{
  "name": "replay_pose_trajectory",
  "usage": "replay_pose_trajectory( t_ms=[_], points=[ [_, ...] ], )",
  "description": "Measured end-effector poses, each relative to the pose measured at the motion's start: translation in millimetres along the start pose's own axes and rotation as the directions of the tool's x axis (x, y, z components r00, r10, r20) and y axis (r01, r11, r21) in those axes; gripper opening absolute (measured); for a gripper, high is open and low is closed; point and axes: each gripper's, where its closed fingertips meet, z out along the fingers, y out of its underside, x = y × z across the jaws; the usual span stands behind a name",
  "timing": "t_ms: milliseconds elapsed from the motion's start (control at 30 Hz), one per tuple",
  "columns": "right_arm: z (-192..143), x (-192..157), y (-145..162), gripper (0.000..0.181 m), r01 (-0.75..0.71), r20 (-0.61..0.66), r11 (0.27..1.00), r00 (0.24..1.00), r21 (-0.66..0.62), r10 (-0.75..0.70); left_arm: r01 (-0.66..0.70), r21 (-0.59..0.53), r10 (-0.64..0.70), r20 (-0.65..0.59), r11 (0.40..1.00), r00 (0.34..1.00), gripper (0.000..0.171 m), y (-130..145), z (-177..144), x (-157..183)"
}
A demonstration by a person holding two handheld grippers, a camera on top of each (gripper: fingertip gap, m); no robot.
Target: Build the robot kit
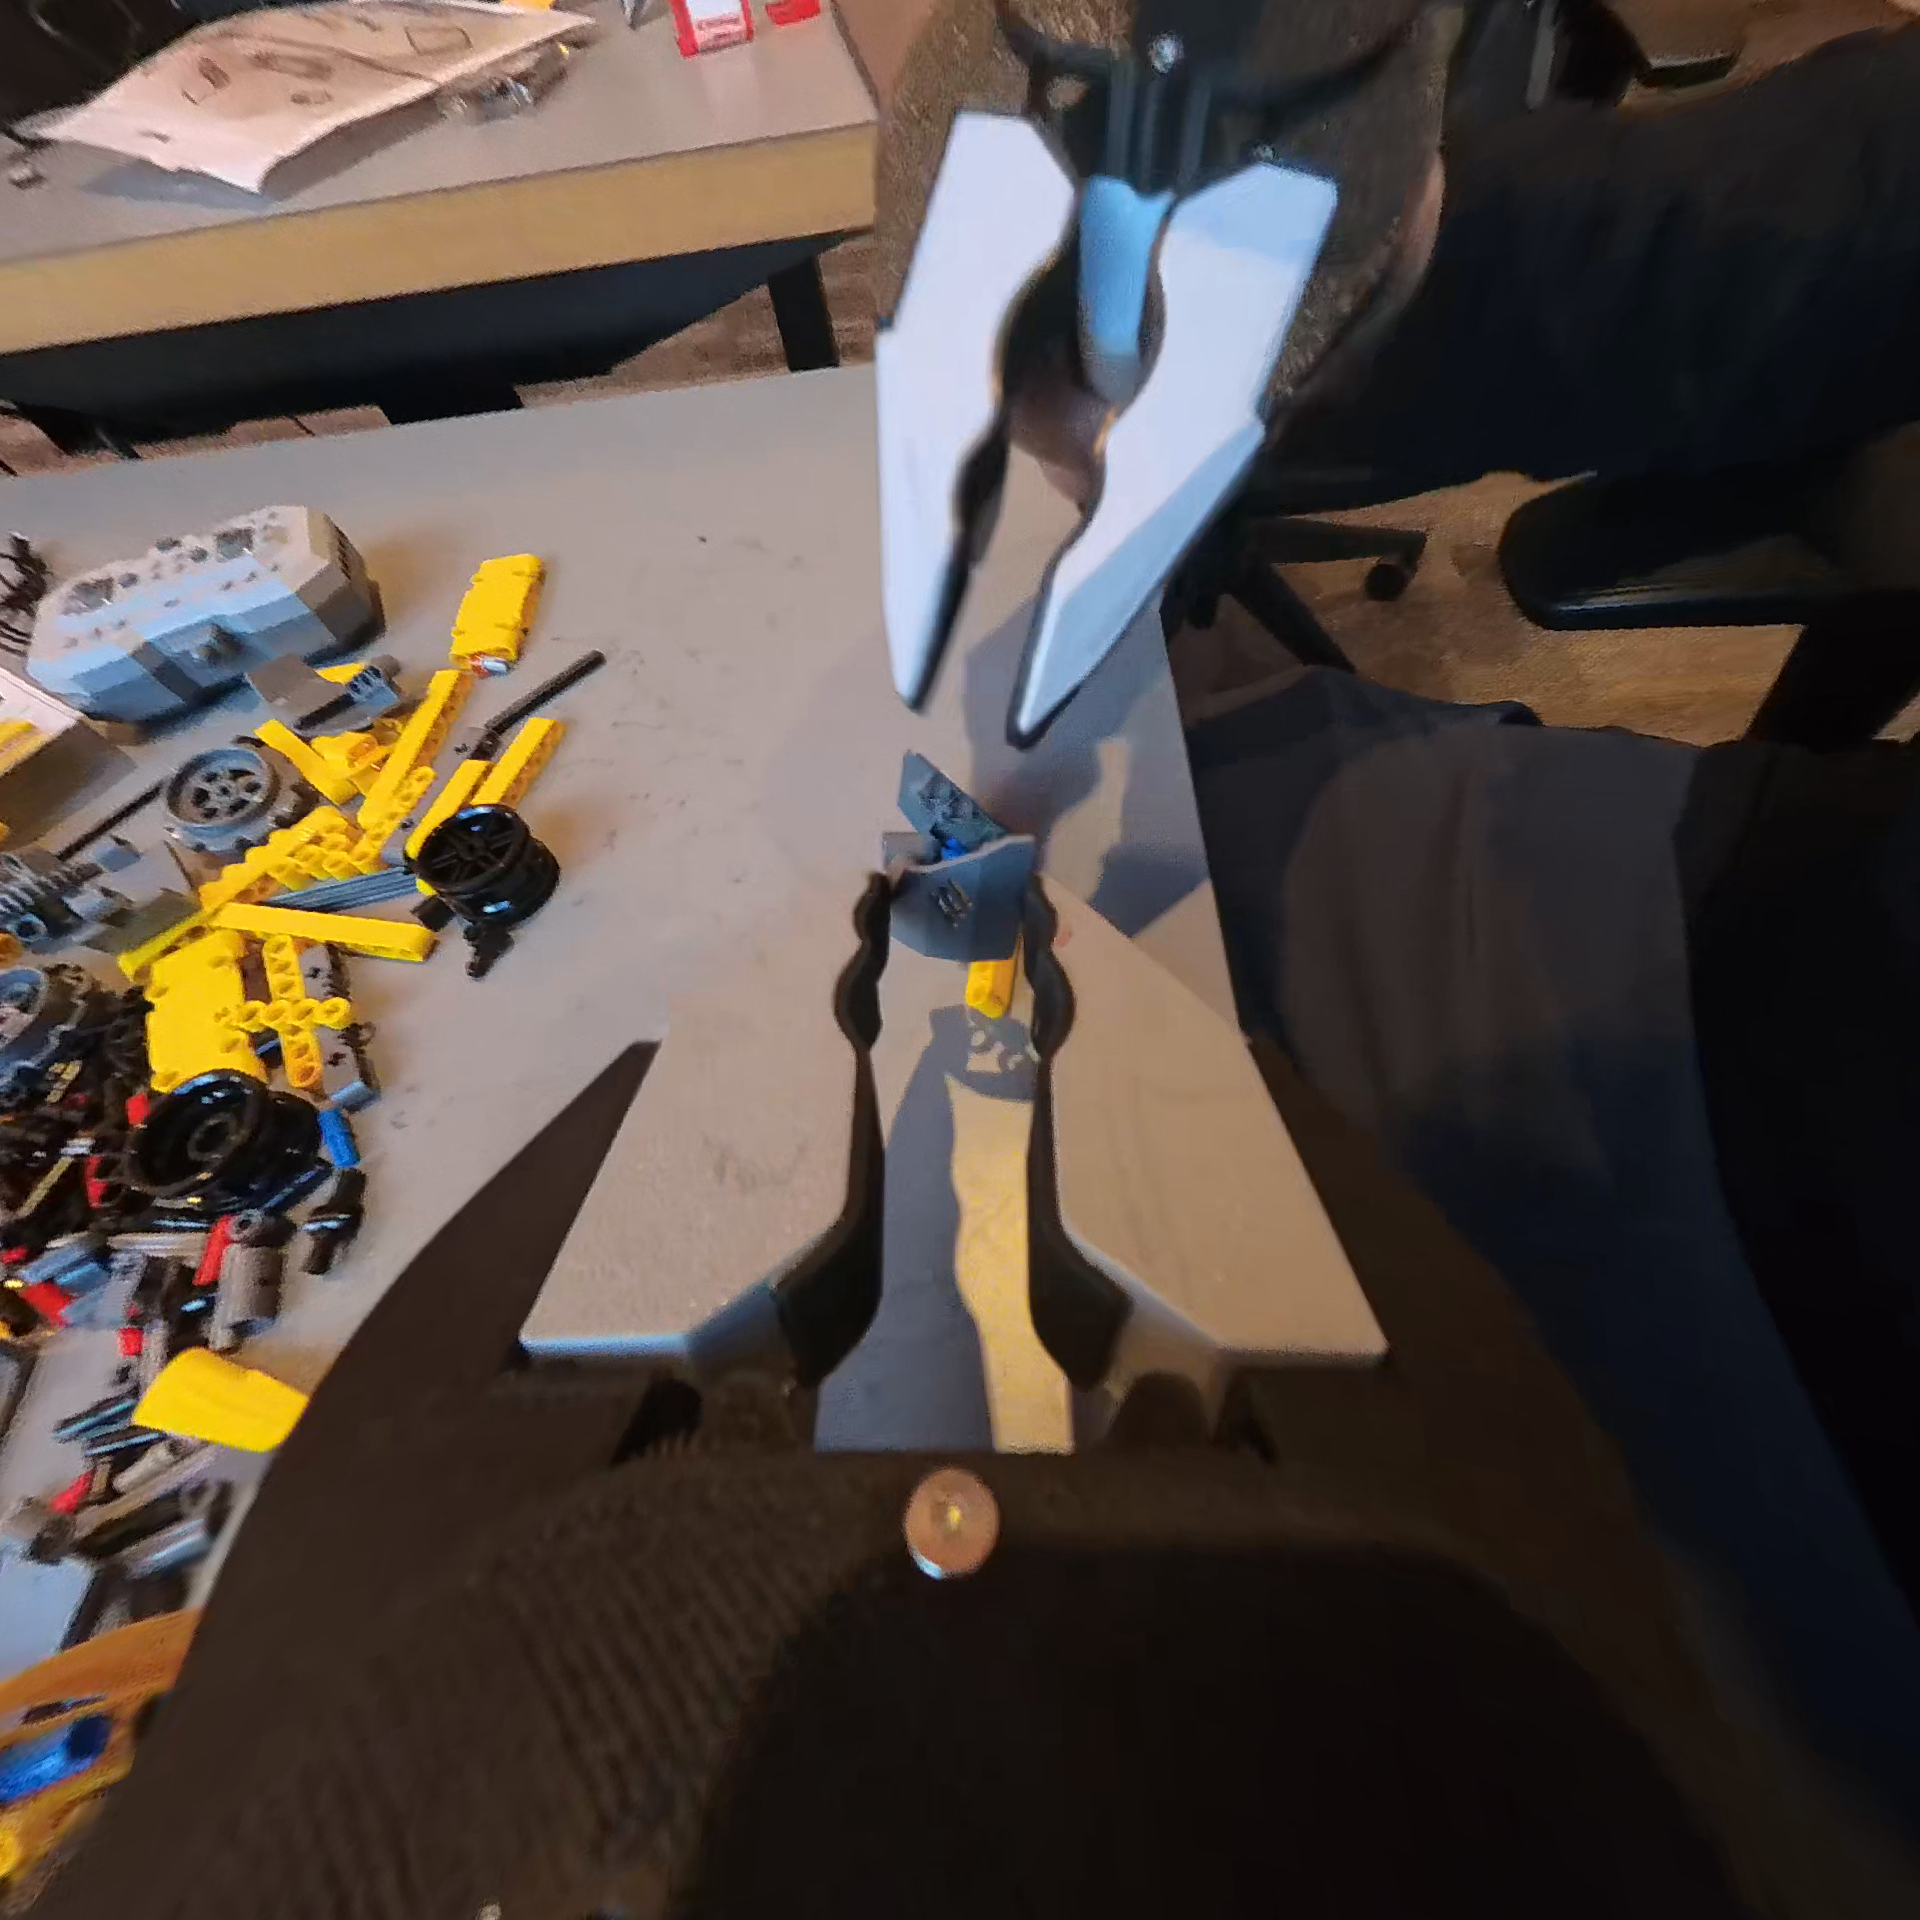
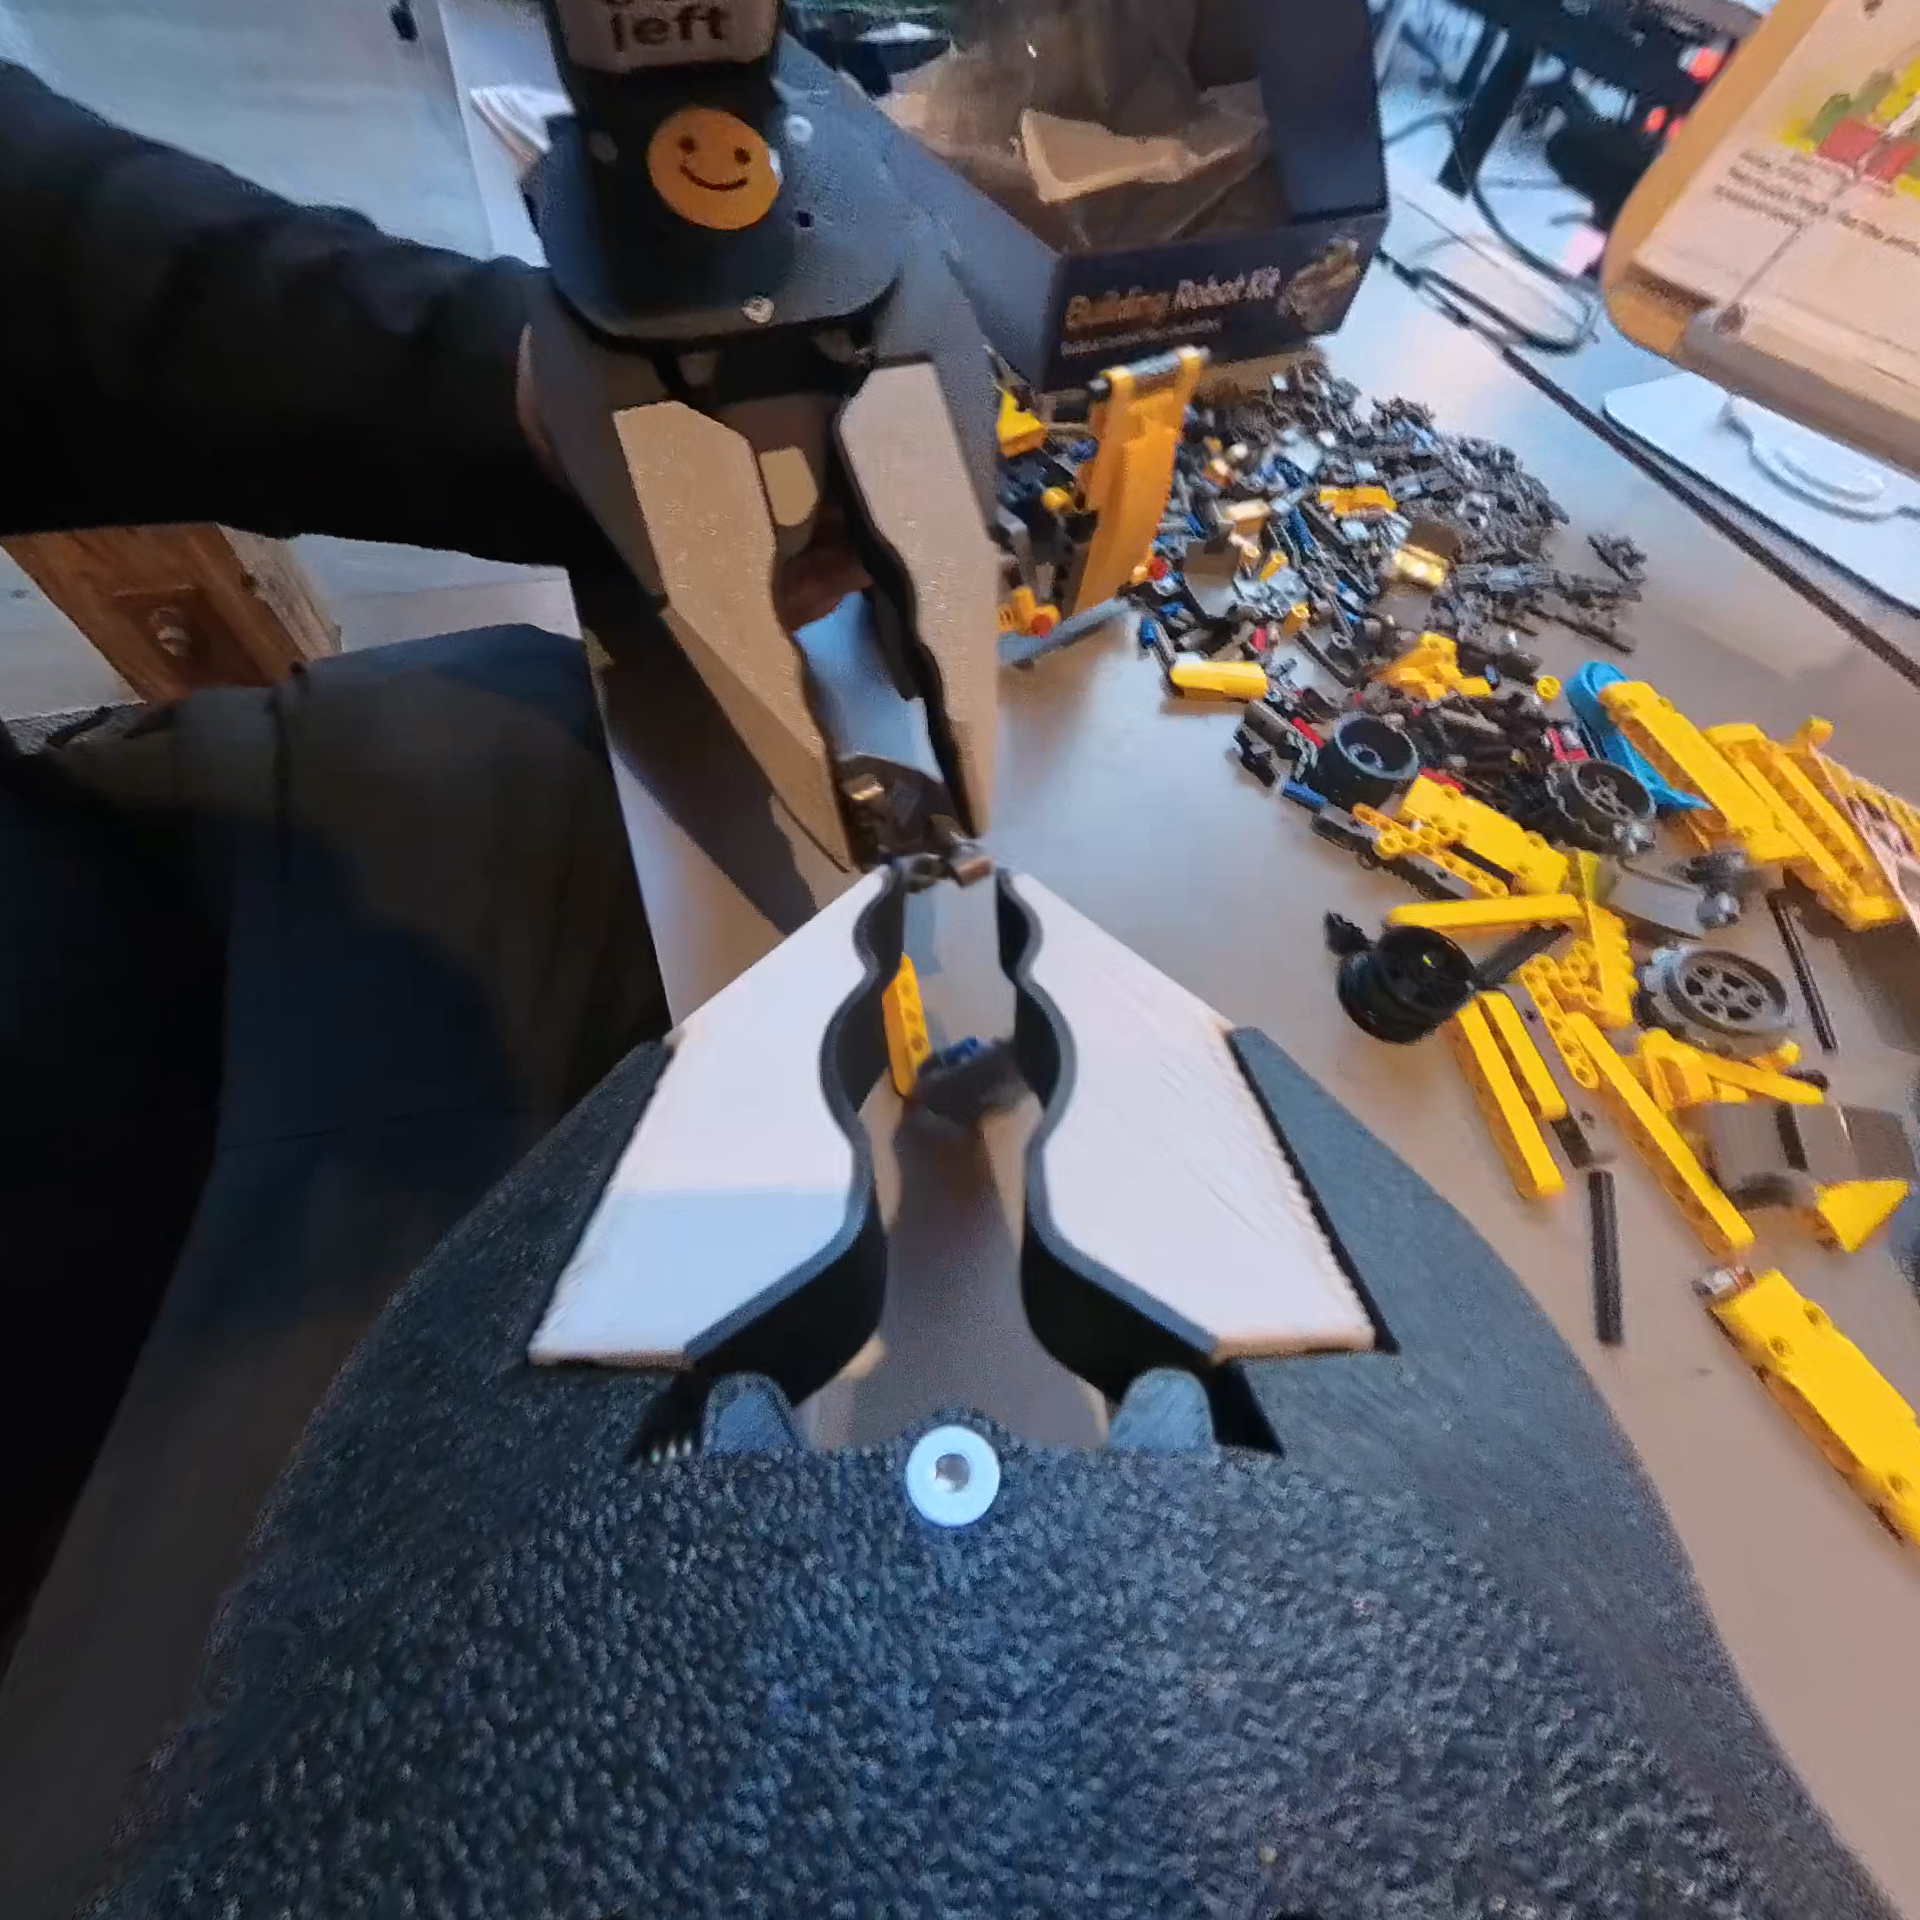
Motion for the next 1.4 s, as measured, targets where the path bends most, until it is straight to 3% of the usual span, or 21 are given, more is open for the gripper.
replay_pose_trajectory(
  t_ms=[167, 367, 500, 700, 900, 1267, 1400],
  points=[
    [-2.2, 12.7, 24.3, 0.04, -0.029, 0.046, 0.988, 0.998, -0.151, 0.036, 0.132, -0.065, -0.135, -0.044, 0.989, 0.99, 0.024, 15.4, 7.8, -1.8],
    [22.9, -1.8, 47.7, 0.036, -0.068, 0.199, 0.957, 0.972, -0.281, 0.128, 0.251, -0.012, -0.251, -0.076, 0.968, 0.965, 0.023, 7.5, 5.6, -7.6],
    [32.0, -9.4, 60.1, 0.017, -0.025, 0.236, 0.938, 0.965, -0.345, 0.112, 0.232, -0.024, -0.233, -0.055, 0.972, 0.971, 0.023, 9.3, 5.6, -2.0],
    [32.9, -18.6, 64.7, 0.01, 0.099, 0.257, 0.924, 0.966, -0.37, 0.0, 0.171, -0.047, -0.173, -0.029, 0.984, 0.985, 0.024, 13.5, 5.3, -2.2],
    [27.7, -23.8, 65.9, 0.009, 0.285, 0.283, 0.862, 0.943, -0.418, -0.174, 0.123, -0.034, -0.125, -0.056, 0.992, 0.991, 0.024, 11.1, 3.7, 8.0],
    [28.4, -24.3, 65.4, 0.009, 0.331, 0.304, 0.842, 0.929, -0.426, -0.212, 0.137, -0.105, -0.143, -0.051, 0.985, 0.988, 0.024, 20.6, 9.8, 8.5],
    [29.0, -24.7, 65.8, 0.01, 0.345, 0.367, 0.839, 0.911, -0.421, -0.19, 0.098, -0.116, -0.106, -0.071, 0.988, 0.992, 0.023, 22.0, 10.9, 9.8]
  ],
)
